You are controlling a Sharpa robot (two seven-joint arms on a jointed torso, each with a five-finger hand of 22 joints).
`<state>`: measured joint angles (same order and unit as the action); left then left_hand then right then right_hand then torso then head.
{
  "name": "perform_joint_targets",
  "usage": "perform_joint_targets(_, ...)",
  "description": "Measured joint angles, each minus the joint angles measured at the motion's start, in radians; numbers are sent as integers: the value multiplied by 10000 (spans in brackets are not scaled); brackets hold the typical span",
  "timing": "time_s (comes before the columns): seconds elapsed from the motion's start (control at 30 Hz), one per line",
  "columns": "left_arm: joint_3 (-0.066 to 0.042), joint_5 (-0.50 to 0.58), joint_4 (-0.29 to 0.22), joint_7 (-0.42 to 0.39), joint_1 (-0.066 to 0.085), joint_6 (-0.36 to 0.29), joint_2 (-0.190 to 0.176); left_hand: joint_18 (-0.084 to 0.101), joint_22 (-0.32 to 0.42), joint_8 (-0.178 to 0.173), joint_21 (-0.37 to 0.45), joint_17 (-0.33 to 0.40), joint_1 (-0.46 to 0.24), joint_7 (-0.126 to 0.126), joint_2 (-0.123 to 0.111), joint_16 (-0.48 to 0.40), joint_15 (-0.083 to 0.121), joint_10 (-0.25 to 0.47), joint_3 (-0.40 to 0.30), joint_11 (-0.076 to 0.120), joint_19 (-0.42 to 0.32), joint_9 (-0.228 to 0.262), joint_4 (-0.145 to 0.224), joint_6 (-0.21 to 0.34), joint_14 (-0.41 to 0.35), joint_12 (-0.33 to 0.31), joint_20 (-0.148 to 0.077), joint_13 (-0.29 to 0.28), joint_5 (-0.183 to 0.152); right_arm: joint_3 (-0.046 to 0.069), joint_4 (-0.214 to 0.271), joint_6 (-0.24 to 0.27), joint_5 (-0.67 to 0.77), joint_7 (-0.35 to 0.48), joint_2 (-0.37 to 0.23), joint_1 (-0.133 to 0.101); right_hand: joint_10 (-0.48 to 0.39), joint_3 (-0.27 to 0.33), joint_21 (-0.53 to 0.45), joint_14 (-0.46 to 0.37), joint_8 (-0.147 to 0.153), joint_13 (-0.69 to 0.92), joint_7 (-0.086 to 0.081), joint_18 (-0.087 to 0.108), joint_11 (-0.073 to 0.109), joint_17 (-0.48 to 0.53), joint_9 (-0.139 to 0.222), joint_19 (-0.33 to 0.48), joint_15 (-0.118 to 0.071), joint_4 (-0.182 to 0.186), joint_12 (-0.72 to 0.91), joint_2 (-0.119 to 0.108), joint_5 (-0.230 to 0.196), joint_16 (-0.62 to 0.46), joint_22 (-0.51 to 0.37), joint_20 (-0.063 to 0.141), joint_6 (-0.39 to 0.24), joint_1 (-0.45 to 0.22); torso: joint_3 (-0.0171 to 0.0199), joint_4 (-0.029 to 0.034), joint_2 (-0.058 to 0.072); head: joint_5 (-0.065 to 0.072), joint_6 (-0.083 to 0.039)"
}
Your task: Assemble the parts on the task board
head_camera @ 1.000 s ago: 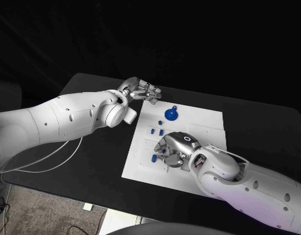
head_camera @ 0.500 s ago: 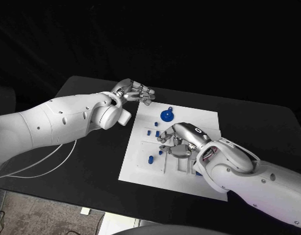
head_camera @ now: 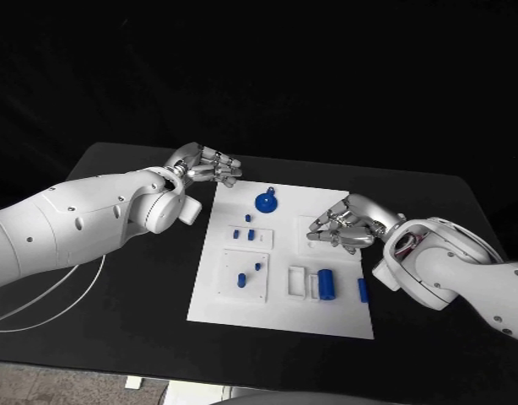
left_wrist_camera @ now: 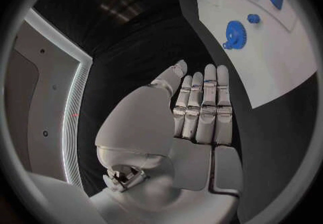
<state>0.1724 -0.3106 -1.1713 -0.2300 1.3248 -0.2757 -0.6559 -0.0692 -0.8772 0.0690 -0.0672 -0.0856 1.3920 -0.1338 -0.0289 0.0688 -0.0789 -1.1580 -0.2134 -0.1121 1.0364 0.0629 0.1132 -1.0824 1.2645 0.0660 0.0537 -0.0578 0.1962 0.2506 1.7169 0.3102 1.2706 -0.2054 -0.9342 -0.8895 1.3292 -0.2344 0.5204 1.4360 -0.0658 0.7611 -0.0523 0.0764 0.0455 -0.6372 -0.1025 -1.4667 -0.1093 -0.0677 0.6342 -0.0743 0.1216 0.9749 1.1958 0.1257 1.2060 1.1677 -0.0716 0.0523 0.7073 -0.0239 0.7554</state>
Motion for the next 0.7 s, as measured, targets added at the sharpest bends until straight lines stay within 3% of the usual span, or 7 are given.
perform_joint_targets(0.03, 6, -2, 0, -1, 0, -2, -4, 0, 0, 0, 0, 0, 0, 0, 0, 0, 0, -7, 0, 7, 0, 0, 0, 0, 0, 0, 0, 0, 0, 1, 5, -48, -38, -32, -22, 0, -25, 13, 37, -8, 0, 137, 0, 1, -8, -52, -14, 0, 4, 68, 116, -7, -58, 37, 24, 0, 0, -36, 5, -3, -4, 12, -1)
perform_joint_targets(0.17, 86, -21, -23, -7, -5, -25, -49, 0, 39, 0, 0, -15, 0, 0, 0, 0, 5, -189, 7, 72, 8, 0, -52, 0, 5, 0, 8, 0, -39, 13, 81, -787, -430, -609, -302, 0, -89, -69, 518, -107, 0, 2458, 0, 0, 20, -1035, -259, 0, 38, 1153, 2283, -185, -517, 620, 297, 0, 0, -259, 44, -38, -29, 124, 32)
perform_joint_targets(0.27, 122, -30, -75, -10, -6, -30, -99, -1, 101, 0, 0, -33, 0, 0, 0, 0, 40, -288, 15, 140, 64, 0, -83, 0, 40, 0, 7, 0, -39, 18, 126, -1352, -707, -1276, -477, 3, -13, -284, 678, -107, 0, 3122, 1, 0, -43, -1750, -353, 0, 39, 1782, 2805, -454, -706, 988, 421, -1, 0, -527, 68, -65, -42, 176, 57)
perform_joint_targets(0.5, 156, -39, -222, -19, -7, -34, -203, -2, 526, 0, 0, -77, -68, 0, -68, 0, 91, -377, 15, 153, 199, 0, -265, 0, 92, 0, -11, 0, -117, -4, 253, -2108, -1368, -2909, -605, 63, 59, -478, 842, -106, 0, 3463, 54, 0, -45, -2268, -353, -1, 39, 2529, 2985, -904, -713, 1210, 536, -3, -52, -1135, 100, -114, -58, 252, 133)
perform_joint_targets(0.57, 161, -39, -252, -22, -7, -34, -219, -1, 655, 0, 0, -77, -109, 28, -109, 0, 91, -377, 36, 153, 235, 0, -342, 28, 92, 0, -19, 0, -117, -31, 281, -2240, -1484, -3325, -606, 89, 57, -545, 900, -106, 0, 3606, 55, 1, -44, -2466, -327, -1, 39, 2855, 2986, -987, -712, 1231, 600, -4, -52, -1129, 104, -112, -58, 281, 144)
perform_joint_targets(0.7, 167, -39, -302, -27, -8, -35, -255, 0, 968, 0, 0, -113, -183, 36, -111, 0, 91, -377, 117, 153, 309, 0, -477, 36, 92, 0, -21, 0, -177, -119, 291, -2422, -1624, -3942, -600, 137, 129, -436, 1102, -106, 0, 3829, 55, 0, -43, -2749, -291, -1, 39, 3137, 2986, -1038, -712, 1223, 766, -4, -52, -1078, 100, -102, -58, 329, 178)
